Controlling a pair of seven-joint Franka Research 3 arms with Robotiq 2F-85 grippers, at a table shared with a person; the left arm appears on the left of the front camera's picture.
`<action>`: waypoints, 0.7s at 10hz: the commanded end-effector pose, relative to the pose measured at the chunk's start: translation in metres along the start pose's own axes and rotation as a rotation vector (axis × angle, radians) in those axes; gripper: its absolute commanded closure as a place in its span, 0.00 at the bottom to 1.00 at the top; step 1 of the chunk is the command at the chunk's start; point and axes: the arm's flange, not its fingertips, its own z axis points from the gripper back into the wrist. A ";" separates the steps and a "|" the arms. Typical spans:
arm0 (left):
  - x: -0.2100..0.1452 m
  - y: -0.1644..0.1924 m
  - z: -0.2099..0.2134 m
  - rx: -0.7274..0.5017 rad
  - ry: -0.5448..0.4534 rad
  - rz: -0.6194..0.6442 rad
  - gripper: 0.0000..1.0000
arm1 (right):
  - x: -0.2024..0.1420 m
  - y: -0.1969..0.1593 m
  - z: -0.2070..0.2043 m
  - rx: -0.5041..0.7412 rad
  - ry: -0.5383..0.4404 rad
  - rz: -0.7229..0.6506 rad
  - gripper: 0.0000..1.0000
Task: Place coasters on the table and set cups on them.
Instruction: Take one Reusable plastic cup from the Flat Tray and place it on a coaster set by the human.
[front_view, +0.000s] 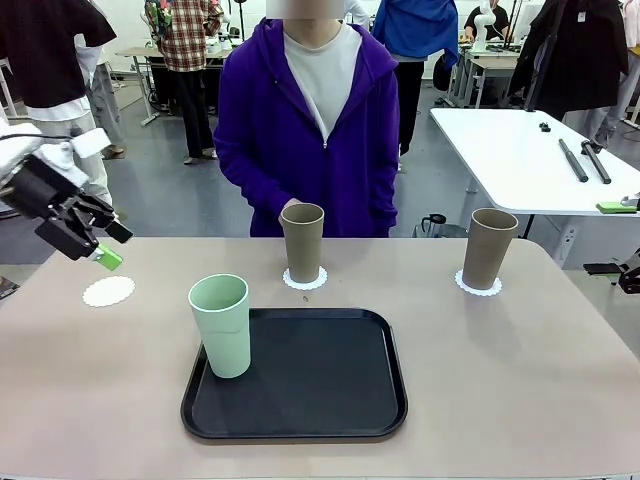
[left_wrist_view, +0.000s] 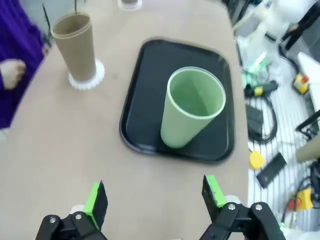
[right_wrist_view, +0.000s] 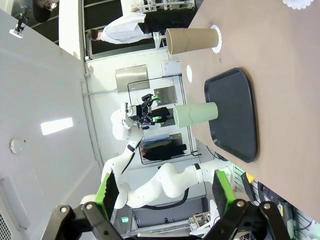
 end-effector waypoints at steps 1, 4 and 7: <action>-0.040 0.003 -0.018 -0.131 -0.260 -0.011 0.00 | 0.001 0.001 0.001 0.006 0.006 0.003 0.00; -0.078 0.002 -0.050 -0.166 -0.433 -0.133 0.00 | 0.001 0.001 0.001 0.006 0.006 0.003 0.00; -0.086 0.008 -0.065 -0.285 -0.407 -0.261 0.00 | 0.001 0.001 0.001 0.006 0.006 0.003 0.00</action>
